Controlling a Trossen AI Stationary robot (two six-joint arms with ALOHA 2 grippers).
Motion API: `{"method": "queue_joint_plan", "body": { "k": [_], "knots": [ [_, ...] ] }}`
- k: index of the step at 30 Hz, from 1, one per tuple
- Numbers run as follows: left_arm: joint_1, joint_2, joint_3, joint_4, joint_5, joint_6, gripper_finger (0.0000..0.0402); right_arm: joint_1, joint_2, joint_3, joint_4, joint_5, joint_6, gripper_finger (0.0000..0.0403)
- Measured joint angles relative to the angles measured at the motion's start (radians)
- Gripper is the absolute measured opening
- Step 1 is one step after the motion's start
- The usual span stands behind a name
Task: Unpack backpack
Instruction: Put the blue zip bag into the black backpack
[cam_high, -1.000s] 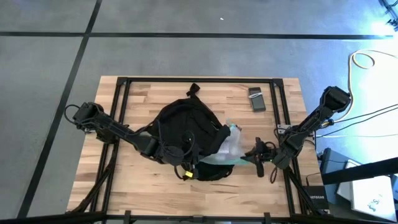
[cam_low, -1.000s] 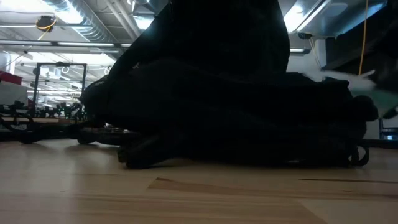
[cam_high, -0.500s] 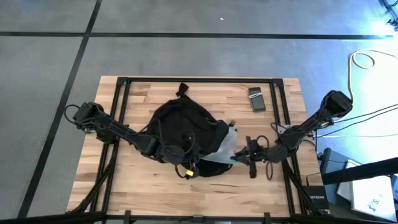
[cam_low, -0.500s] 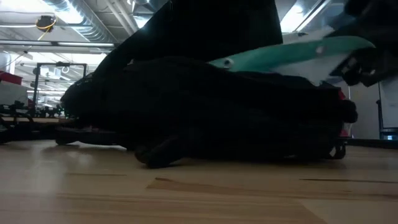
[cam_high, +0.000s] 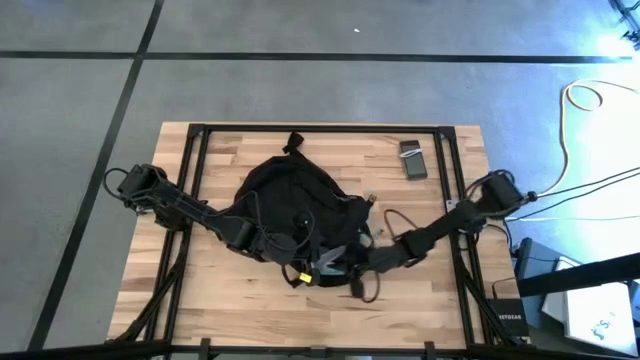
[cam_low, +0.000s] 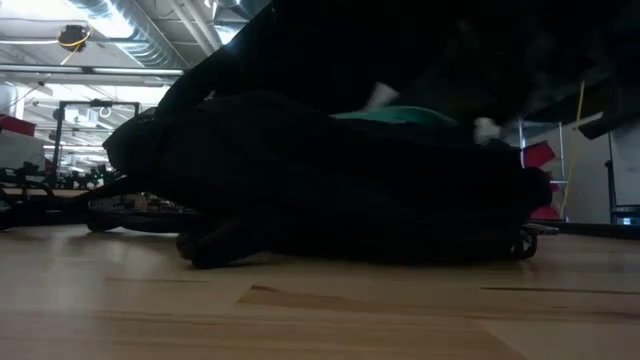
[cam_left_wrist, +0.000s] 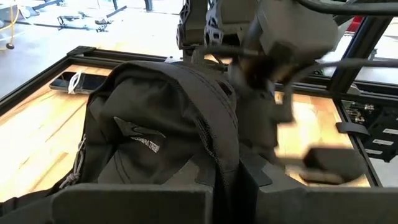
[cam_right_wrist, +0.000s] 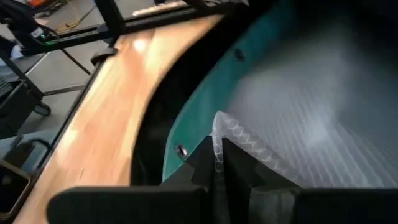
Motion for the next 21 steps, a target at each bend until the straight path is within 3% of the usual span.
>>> {"method": "queue_joint_plan", "body": {
  "k": [7, 15, 21],
  "knots": [
    [-0.001, 0.000, 0.000, -0.002, -0.002, -0.006, 0.0006, -0.070, 0.134, 0.141, 0.003, -0.007, -0.098, 0.0000],
    [0.002, -0.002, 0.000, -0.012, -0.022, -0.018, 0.0006, -0.169, 0.147, 0.148, 0.007, 0.070, -0.154, 0.0000],
    [0.001, -0.003, 0.001, -0.004, -0.053, -0.018, 0.0006, -0.202, 0.150, 0.144, 0.112, 0.017, -0.242, 0.0001]
  ]
}}
